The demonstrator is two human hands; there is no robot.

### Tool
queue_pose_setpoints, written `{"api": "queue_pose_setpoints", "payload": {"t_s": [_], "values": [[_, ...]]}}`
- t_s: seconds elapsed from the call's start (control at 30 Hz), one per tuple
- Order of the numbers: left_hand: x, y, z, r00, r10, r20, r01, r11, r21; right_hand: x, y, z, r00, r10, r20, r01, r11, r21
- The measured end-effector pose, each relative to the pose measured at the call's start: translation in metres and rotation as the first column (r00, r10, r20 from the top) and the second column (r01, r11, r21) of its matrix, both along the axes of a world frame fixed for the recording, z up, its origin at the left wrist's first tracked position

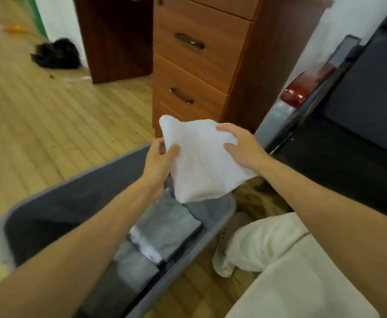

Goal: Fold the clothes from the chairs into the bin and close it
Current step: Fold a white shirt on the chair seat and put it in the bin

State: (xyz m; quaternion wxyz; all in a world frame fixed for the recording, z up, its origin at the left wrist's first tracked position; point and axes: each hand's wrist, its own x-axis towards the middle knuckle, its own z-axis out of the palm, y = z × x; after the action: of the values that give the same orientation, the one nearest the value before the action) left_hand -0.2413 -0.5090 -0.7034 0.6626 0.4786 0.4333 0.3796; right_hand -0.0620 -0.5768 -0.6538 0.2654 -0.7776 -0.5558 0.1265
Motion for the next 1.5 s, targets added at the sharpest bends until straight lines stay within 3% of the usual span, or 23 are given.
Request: {"api": "queue_pose_setpoints", "payload": {"t_s": [0.17,0.4,0.57,0.67,0.73,0.87,1.0,1.17,1.3,1.5], "values": [[-0.080,-0.014,-0.058,0.981,0.149,-0.127,-0.162,0.982,-0.097,-0.059,0.026,-0.068,0.976,0.207,-0.070,-0.212,0.975,-0.065],[-0.165,-0.034,-0.116,0.895,0.283,-0.345,-0.363,0.911,-0.195,-0.139,0.048,-0.138,0.897,0.344,-0.276,-0.392,0.910,-0.139],[-0.194,-0.051,-0.146,0.797,0.088,-0.597,-0.319,0.901,-0.294,-0.178,0.042,-0.176,0.861,0.303,-0.408,-0.446,0.835,-0.322],[-0.189,-0.062,-0.155,0.742,0.027,-0.669,-0.307,0.902,-0.305,-0.175,0.039,-0.186,0.895,0.277,-0.349,-0.420,0.788,-0.450],[-0.184,-0.065,-0.152,0.752,0.019,-0.659,-0.289,0.908,-0.304,-0.162,0.035,-0.184,0.910,0.284,-0.301,-0.407,0.743,-0.532],[-0.171,-0.058,-0.133,0.791,0.009,-0.612,-0.196,0.951,-0.239,-0.130,0.025,-0.168,0.925,0.316,-0.209,-0.378,0.733,-0.565],[-0.137,-0.042,-0.100,0.851,-0.053,-0.523,-0.023,0.990,-0.137,-0.096,0.020,-0.138,0.952,0.282,-0.120,-0.303,0.806,-0.508],[-0.060,-0.021,-0.050,0.861,-0.180,-0.476,0.202,0.979,-0.005,-0.031,0.008,-0.073,0.974,0.227,0.028,-0.192,0.878,-0.439],[0.021,-0.020,-0.006,0.843,-0.277,-0.461,0.368,0.922,0.119,0.035,-0.023,-0.014,0.995,0.077,0.061,-0.050,0.932,-0.359],[0.151,-0.053,0.050,0.745,-0.458,-0.484,0.621,0.741,0.255,0.135,-0.103,0.042,0.975,-0.220,-0.001,0.215,0.953,-0.216]]}}
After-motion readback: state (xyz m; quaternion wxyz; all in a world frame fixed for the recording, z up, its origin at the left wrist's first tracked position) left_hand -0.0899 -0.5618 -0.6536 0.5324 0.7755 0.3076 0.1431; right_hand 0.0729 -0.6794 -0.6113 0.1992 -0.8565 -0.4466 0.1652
